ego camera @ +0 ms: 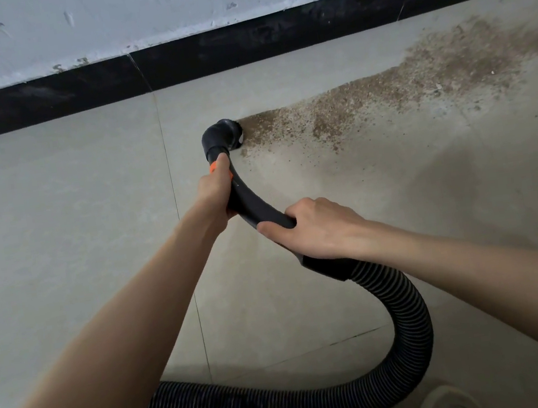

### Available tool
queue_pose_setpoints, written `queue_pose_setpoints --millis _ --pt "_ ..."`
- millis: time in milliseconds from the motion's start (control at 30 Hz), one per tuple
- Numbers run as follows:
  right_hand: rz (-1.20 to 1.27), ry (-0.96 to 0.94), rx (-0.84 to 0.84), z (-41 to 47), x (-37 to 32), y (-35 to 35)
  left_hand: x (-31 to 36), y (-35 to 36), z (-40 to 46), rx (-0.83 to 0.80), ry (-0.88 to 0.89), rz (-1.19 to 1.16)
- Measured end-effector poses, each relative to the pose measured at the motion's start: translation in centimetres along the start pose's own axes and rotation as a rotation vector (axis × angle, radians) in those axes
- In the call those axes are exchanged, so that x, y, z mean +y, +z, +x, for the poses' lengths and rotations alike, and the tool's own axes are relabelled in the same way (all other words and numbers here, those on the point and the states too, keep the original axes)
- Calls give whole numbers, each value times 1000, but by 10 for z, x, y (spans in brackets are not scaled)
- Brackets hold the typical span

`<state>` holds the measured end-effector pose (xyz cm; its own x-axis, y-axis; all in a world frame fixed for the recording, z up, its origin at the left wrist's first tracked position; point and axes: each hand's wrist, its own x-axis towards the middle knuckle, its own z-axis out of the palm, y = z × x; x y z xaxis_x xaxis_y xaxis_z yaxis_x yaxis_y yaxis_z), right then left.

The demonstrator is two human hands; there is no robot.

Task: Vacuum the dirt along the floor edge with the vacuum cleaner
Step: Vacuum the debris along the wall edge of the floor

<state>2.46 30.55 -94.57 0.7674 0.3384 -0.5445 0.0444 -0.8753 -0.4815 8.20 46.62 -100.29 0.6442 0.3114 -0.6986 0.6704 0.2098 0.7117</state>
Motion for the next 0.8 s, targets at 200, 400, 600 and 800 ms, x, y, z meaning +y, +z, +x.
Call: queue_pose_setpoints --millis 200,400,600,800 --pt "-1 -39 -2 23 -9 -8 10 -3 8 82 45 23" --pt "16 -26 5 37 -13 -14 25 -1 12 71 54 80" --pt "88 17 24 26 12 -18 22 26 7 3 50 104" --pt "119 49 52 23 25 -25 23 46 5 -16 63 108"
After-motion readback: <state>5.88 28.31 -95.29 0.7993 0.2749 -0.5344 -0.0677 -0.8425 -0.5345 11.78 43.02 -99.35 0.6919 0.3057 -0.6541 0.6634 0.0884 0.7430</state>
